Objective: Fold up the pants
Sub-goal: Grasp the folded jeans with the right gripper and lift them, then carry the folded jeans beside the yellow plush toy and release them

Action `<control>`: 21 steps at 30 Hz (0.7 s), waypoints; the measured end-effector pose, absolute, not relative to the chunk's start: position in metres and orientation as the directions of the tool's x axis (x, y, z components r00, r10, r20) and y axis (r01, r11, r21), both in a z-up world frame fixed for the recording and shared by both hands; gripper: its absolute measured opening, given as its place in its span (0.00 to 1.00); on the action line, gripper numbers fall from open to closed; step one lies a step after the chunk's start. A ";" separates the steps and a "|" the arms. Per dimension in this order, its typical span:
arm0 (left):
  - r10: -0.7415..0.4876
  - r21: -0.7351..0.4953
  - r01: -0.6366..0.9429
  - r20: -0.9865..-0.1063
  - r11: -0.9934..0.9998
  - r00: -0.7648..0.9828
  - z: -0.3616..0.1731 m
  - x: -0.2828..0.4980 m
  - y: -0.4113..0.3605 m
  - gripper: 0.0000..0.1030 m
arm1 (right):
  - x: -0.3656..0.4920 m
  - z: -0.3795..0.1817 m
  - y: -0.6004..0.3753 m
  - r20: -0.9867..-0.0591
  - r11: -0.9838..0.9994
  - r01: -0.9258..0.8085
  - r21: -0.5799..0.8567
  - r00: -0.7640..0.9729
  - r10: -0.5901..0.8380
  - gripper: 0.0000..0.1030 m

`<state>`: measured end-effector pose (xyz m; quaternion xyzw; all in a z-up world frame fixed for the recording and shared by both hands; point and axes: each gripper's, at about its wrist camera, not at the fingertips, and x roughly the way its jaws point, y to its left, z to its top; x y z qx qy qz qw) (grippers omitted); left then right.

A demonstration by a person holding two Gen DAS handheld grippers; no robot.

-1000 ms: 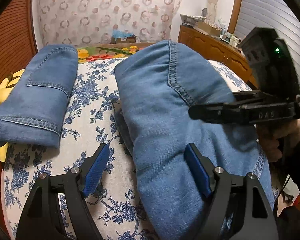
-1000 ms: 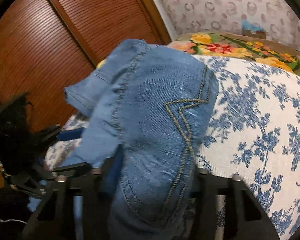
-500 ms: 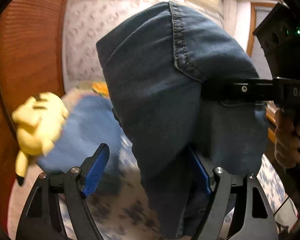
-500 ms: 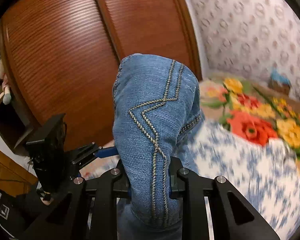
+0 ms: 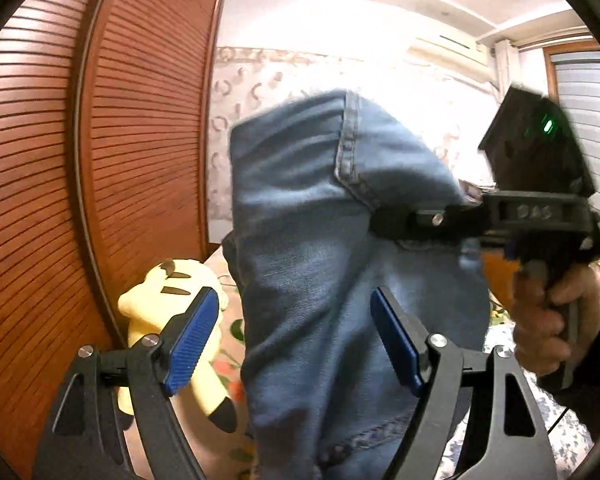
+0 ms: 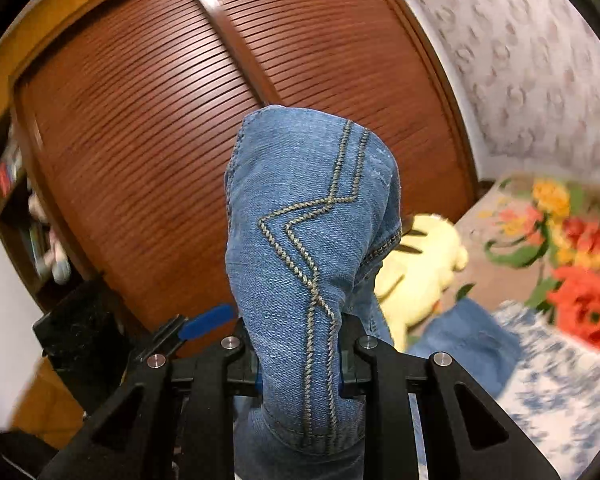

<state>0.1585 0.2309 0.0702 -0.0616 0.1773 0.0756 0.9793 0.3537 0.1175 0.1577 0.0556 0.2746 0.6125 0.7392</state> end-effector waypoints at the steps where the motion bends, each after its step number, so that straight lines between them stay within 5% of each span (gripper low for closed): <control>1: 0.130 -0.093 -0.176 -0.373 0.980 0.919 0.065 0.164 0.235 0.77 | 0.375 0.140 0.123 -0.334 0.247 -0.855 0.457 0.092 0.938 0.23; 7: 0.108 -0.085 -0.178 -0.523 0.980 0.845 0.009 0.216 0.238 0.77 | 0.467 0.015 0.143 -0.531 0.502 -0.737 0.452 0.229 0.815 0.24; 10: 0.083 -0.093 -0.168 -0.587 0.981 0.805 -0.021 0.232 0.232 0.77 | 0.499 -0.016 0.132 -0.555 0.565 -0.693 0.448 0.279 0.784 0.32; 14: 0.077 -0.083 -0.165 -0.626 0.983 0.776 -0.041 0.239 0.227 0.77 | 0.502 -0.017 0.136 -0.600 0.603 -0.700 0.382 0.309 0.738 0.53; 21: 0.076 -0.090 -0.181 -0.666 0.979 0.742 -0.056 0.250 0.239 0.77 | 0.494 0.016 0.134 -0.639 0.620 -0.737 0.270 0.345 0.688 0.65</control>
